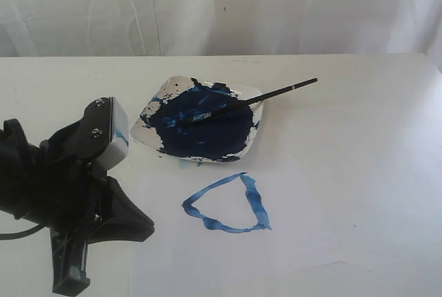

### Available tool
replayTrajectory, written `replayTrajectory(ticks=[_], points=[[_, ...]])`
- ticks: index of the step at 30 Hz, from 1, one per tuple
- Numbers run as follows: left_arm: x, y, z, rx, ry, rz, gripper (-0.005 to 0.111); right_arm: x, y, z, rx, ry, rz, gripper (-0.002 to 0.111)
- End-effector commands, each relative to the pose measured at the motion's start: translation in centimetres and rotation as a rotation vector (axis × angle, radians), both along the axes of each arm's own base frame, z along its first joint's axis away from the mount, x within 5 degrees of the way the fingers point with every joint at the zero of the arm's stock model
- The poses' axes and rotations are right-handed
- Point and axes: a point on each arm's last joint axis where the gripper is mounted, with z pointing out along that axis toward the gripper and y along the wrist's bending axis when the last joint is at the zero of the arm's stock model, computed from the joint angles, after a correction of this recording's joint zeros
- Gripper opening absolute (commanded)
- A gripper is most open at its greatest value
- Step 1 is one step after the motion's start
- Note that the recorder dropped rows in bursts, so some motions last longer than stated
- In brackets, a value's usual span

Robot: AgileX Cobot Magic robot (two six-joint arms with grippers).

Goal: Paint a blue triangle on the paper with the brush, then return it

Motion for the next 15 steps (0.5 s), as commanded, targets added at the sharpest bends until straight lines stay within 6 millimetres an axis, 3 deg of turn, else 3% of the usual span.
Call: replayTrajectory(ticks=[1, 7, 15], points=[[-0.3, -0.2, 0.3, -0.021, 0.010, -0.008, 0.000, 0.7, 0.5, -1.1, 0.022, 0.071, 0.099, 0.000], [-0.3, -0.2, 0.3, -0.021, 0.010, -0.008, 0.000, 3.4, 1.0, -4.2, 0.041, 0.203, 0.159, 0.000], [-0.3, -0.2, 0.3, -0.021, 0.010, -0.008, 0.000, 5.2, 0.5, -8.1, 0.538, 0.348, 0.528, 0.000]])
